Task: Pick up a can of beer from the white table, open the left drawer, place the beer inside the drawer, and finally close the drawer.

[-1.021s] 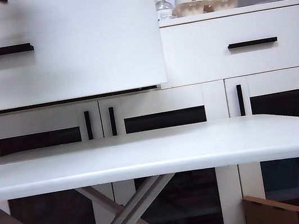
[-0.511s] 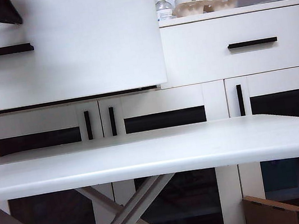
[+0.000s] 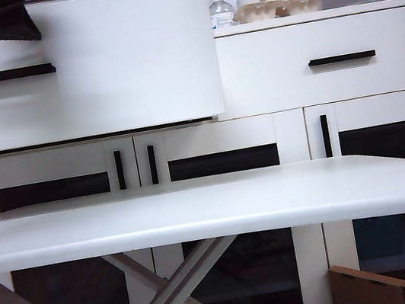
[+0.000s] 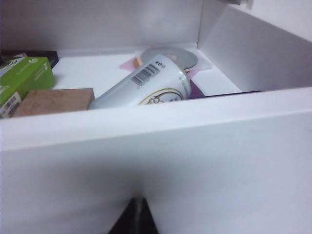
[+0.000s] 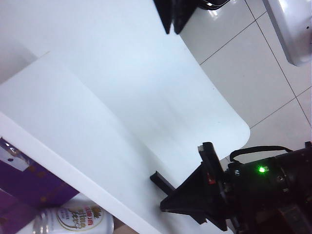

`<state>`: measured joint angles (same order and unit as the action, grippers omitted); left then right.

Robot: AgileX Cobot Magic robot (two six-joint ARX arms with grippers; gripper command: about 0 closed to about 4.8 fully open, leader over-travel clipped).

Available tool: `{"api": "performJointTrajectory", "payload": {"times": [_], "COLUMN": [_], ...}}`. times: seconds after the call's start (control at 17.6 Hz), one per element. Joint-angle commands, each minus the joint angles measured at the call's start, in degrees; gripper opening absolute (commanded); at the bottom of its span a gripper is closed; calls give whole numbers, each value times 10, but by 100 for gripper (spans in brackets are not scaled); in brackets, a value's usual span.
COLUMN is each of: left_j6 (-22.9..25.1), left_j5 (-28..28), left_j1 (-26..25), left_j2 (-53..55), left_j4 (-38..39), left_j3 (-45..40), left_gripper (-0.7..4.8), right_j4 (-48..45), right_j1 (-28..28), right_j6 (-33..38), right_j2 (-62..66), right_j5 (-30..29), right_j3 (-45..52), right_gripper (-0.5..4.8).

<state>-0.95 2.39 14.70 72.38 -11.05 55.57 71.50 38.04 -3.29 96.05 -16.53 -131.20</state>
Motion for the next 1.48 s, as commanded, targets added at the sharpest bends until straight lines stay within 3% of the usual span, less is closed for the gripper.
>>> {"api": "performJointTrajectory", "payload": {"times": [0.06,0.68,1.48], "left_j6": [1,1,0], "left_j5": [7,30,13], "left_j1": [-1,-2,-41], "left_j2": [22,90,190], "left_j4": [-55,-157,-165], "left_j3": [1,3,107], "left_gripper": [-6,-6,-6], "right_j4": [-6,30,33], "right_j1": [1,1,2], "right_j6": [-2,-2,-2], "right_j2": [-3,-4,-4], "right_j5": [-2,-2,-2], "right_j3": [-2,-2,-2], "right_gripper": [-1,-1,-1]}}
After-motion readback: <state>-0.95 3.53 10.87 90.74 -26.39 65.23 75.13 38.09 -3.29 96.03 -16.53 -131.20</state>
